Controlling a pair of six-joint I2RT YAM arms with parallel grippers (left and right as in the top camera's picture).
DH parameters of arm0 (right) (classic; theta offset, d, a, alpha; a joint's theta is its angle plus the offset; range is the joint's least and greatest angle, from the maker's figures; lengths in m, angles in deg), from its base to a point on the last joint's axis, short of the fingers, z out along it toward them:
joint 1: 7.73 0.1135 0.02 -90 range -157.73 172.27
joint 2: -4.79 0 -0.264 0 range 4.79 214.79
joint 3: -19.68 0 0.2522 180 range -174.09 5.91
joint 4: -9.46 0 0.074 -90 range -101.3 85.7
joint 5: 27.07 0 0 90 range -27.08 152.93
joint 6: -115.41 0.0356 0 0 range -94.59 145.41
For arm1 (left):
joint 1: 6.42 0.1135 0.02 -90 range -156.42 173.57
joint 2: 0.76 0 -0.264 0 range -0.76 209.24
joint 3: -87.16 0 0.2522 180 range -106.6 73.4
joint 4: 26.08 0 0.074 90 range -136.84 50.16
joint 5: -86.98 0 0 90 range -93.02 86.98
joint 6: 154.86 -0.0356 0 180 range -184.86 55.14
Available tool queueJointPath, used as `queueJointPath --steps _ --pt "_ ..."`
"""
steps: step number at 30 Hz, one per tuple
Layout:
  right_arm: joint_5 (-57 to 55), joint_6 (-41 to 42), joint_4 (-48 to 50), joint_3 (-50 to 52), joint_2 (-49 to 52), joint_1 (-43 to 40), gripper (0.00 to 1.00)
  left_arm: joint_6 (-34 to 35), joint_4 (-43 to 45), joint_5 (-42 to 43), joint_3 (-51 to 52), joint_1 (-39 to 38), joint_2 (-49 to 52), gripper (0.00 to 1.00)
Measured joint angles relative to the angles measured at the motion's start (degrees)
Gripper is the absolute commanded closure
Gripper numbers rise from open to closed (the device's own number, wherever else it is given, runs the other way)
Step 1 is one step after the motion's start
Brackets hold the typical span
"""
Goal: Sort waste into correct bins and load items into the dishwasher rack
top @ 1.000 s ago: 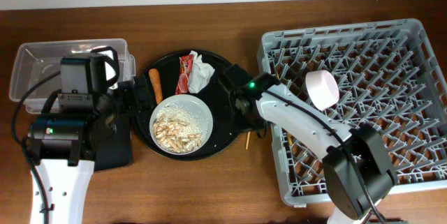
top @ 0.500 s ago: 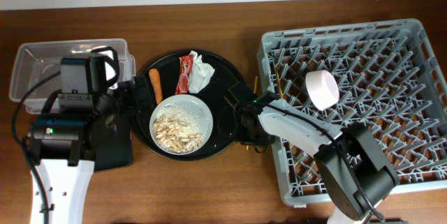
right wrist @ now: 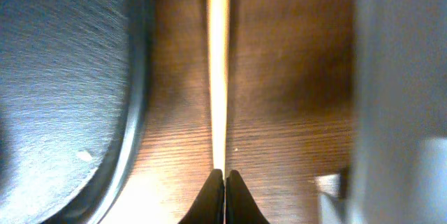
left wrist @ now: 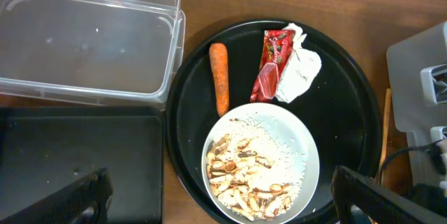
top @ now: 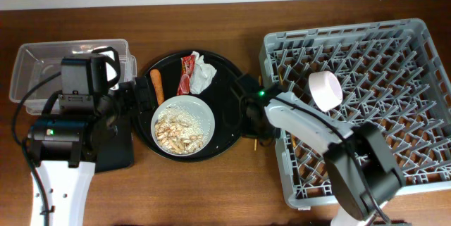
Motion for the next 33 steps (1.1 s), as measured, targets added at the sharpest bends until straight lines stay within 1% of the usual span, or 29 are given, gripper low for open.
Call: queueJointPath --steps 4,7,9,10,12,14,16,17,19,21,22,23,24,25,26,30,33 --pt "-2.69 -4.46 -2.34 -5.38 -2.54 -0.33 0.96 0.00 0.00 0.00 0.02 0.00 0.00 0.01" --pt "-3.50 -6.21 -4.33 -7.17 -2.54 -0.33 0.70 0.00 0.00 0.00 0.02 0.00 0.00 0.01" --pt "-3.41 -5.03 -5.03 -6.71 -2.54 -0.31 0.70 0.00 0.00 0.00 0.02 0.00 0.00 0.01" --pt "-3.06 -4.74 -3.04 -5.31 -2.49 -0.09 0.79 0.00 0.00 0.02 0.02 0.00 0.00 0.01" --pt "-2.97 -4.26 0.52 -2.23 -1.99 0.72 0.83 0.00 0.07 0.00 0.02 0.00 0.00 0.01" --pt "-2.56 -4.09 2.84 0.42 0.61 2.21 0.84 0.00 0.00 0.00 0.02 0.00 0.00 0.01" --pt "-2.38 -4.02 3.67 0.70 2.29 2.32 0.82 0.00 0.00 0.00 0.02 0.00 0.00 0.01" --pt "-2.47 -4.00 4.09 0.70 2.80 2.32 0.68 0.00 0.00 0.00 0.02 0.00 0.00 0.01" --pt "-2.75 -3.91 5.27 0.70 4.85 2.01 0.64 0.00 -0.02 0.00 0.02 0.00 0.00 0.01" --pt "-2.80 -3.89 5.38 0.72 5.57 0.76 0.65 0.00 0.07 0.00 0.02 0.00 0.00 0.01" --pt "-2.73 -3.82 5.16 0.72 5.57 -0.13 0.75 0.00 0.00 0.00 0.02 0.00 0.00 0.01" --pt "-1.97 -3.87 5.29 0.70 5.64 -0.66 0.87 0.00 0.00 0.02 0.02 0.00 0.00 0.01" --pt "-1.31 -3.87 5.35 0.61 5.75 -0.94 0.92 0.00 0.00 0.00 0.02 0.00 0.00 0.01" --pt "-1.18 -4.02 5.33 0.55 5.84 -1.07 0.94 0.00 0.02 0.00 0.02 0.00 0.00 0.01" --pt "-1.09 -3.85 5.29 0.52 5.86 -1.16 0.96 0.00 0.00 0.00 0.02 0.00 0.00 0.01" --pt "-0.87 -4.00 4.87 0.22 5.97 -1.36 0.96 0.00 0.00 0.00 0.02 0.00 0.00 0.01" --pt "-1.36 -4.50 0.00 -2.58 6.69 -1.36 0.96 0.00 -0.02 0.00 0.02 0.00 0.00 0.01"
